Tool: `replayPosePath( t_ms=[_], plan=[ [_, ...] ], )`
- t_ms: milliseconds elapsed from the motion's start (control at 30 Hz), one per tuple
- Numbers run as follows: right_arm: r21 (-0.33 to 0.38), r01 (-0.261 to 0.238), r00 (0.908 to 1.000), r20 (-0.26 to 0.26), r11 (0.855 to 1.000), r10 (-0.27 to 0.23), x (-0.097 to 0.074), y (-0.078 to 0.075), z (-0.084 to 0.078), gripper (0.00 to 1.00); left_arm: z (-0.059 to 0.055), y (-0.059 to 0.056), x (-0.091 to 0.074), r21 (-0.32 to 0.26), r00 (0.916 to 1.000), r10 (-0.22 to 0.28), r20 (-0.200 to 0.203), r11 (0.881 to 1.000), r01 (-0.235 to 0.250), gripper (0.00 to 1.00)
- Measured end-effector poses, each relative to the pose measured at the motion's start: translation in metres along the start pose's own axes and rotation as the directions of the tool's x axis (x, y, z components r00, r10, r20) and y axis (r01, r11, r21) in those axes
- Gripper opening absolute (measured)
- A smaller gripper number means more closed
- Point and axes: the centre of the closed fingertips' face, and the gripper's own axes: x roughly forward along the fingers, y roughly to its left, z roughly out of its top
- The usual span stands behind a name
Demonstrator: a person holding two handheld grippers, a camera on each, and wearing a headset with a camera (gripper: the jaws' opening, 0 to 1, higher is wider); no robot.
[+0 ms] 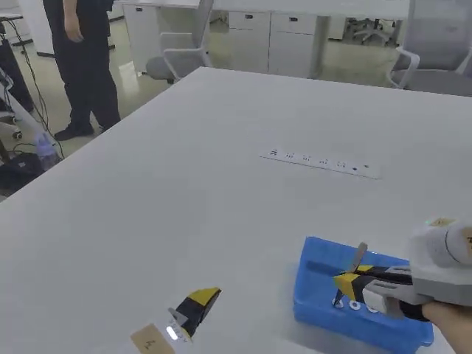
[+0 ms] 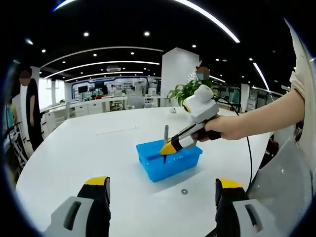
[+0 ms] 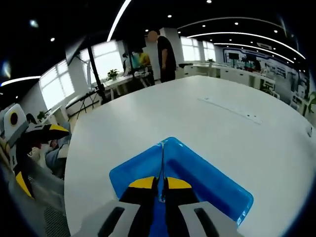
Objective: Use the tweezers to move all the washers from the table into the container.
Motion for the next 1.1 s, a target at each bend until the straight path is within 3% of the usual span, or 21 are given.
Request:
replayPosePath(
  t_ms=[133, 300, 433, 500, 700, 933, 1100],
  plan=[
    [-0.015, 0.012, 0.9999, -0.003, 1.000, -0.012, -0.003, -0.005, 0.000, 0.04, -0.005, -0.002, 0.003, 0.003, 0.9996, -0.004, -0.028, 1.000, 0.004, 0.93],
    [-0.008, 0.028, 0.9981, 0.055, 1.000, -0.027, -0.014, -0.004, 0.016, 0.04, -0.008, -0.002, 0.002, 0.019, 0.9993, -0.007, -0.037, 1.000, 0.008, 0.93],
    [-0.009, 0.046, 0.9914, 0.123, 0.999, -0.044, -0.029, -0.001, 0.032, 0.03, -0.008, -0.001, 0.003, 0.011, 0.9993, -0.006, -0.036, 1.000, 0.006, 0.93],
    [-0.014, 0.040, 0.9870, 0.156, 0.999, -0.037, -0.039, 0.007, 0.040, 0.03, -0.011, -0.003, 0.003, 0.013, 0.9985, -0.014, -0.053, 1.000, 0.015, 0.93],
    [-0.071, -0.006, 0.9732, 0.229, 0.997, 0.023, -0.064, 0.041, 0.058, 0.03, -0.009, -0.002, 0.002, 0.029, 0.9991, -0.010, -0.041, 1.000, 0.011, 0.90],
    [-0.039, -0.076, 0.9717, 0.221, 0.996, 0.083, -0.064, 0.062, 0.044, 0.03, -0.007, -0.002, 0.001, 0.029, 0.9994, -0.009, -0.032, 1.000, 0.010, 0.90],
    [0.008, -0.093, 0.9774, 0.192, 0.996, 0.089, -0.054, 0.060, 0.025, 0.03, -0.008, -0.002, 0.001, 0.031, 0.9993, -0.010, -0.036, 0.999, 0.011, 0.89]
  ],
)
